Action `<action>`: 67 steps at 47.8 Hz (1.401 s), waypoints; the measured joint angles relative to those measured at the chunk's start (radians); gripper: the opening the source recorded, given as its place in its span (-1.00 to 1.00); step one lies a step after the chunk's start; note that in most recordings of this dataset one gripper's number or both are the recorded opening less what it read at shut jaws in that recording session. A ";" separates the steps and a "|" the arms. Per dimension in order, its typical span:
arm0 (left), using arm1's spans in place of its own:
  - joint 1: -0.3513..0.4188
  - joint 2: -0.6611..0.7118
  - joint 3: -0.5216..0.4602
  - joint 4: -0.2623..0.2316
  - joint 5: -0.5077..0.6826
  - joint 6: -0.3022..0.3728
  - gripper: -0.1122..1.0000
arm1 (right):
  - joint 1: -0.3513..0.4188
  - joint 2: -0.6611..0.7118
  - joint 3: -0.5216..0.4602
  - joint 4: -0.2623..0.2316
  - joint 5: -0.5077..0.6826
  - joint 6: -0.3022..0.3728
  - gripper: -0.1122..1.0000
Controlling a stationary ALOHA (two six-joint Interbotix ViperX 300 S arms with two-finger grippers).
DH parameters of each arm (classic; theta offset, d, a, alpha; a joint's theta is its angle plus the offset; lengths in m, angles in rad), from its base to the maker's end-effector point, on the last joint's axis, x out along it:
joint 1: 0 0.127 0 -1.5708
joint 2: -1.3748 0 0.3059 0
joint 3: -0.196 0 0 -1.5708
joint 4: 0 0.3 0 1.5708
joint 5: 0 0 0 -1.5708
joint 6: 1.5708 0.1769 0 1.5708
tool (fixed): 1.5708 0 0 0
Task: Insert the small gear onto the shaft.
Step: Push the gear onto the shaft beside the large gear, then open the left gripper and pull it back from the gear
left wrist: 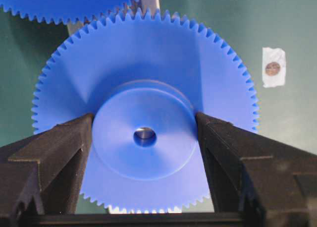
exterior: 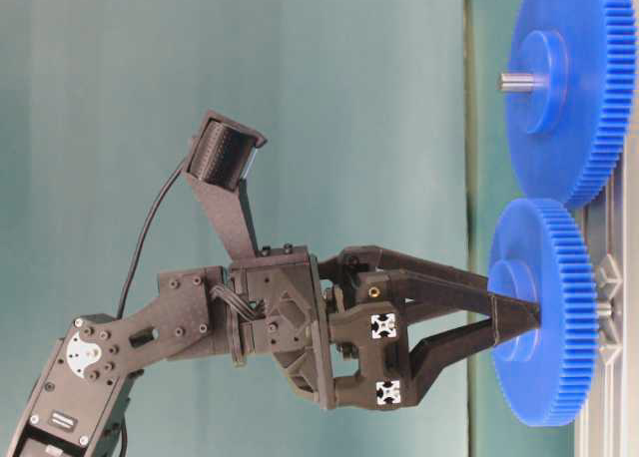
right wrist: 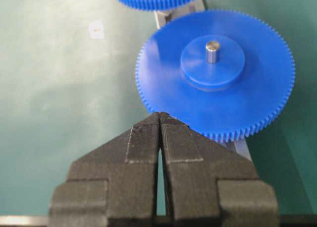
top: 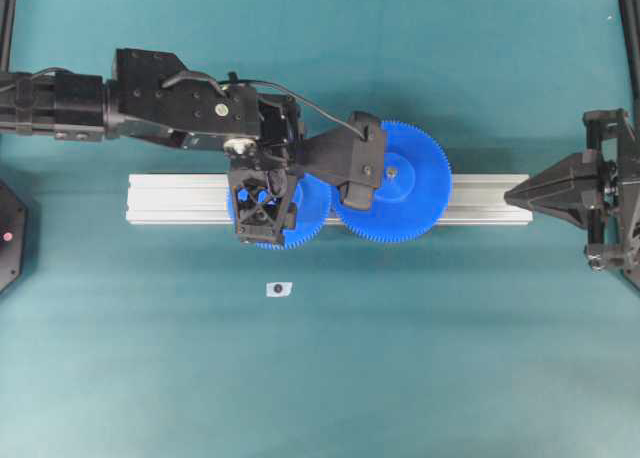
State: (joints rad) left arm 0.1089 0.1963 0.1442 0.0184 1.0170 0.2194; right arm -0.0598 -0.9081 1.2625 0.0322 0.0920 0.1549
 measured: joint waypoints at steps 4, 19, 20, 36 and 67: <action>0.000 0.000 -0.006 0.000 0.003 0.000 0.47 | 0.002 0.002 0.002 0.002 0.000 0.000 -0.75; 0.000 0.000 -0.014 0.000 0.011 -0.005 0.47 | 0.002 0.000 0.002 0.000 0.000 0.000 -0.75; 0.000 0.000 -0.014 0.000 0.011 -0.005 0.47 | 0.002 0.002 0.002 0.002 0.000 0.000 -0.75; 0.005 0.011 -0.026 0.002 0.092 -0.026 0.84 | 0.000 0.002 0.000 0.002 0.000 0.000 -0.75; -0.008 -0.034 -0.091 0.002 0.112 -0.031 0.72 | 0.000 0.002 0.002 0.000 0.000 0.002 -0.75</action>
State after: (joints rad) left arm 0.1012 0.1626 0.0537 0.0199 1.1290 0.1887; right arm -0.0598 -0.9066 1.2640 0.0322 0.0920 0.1565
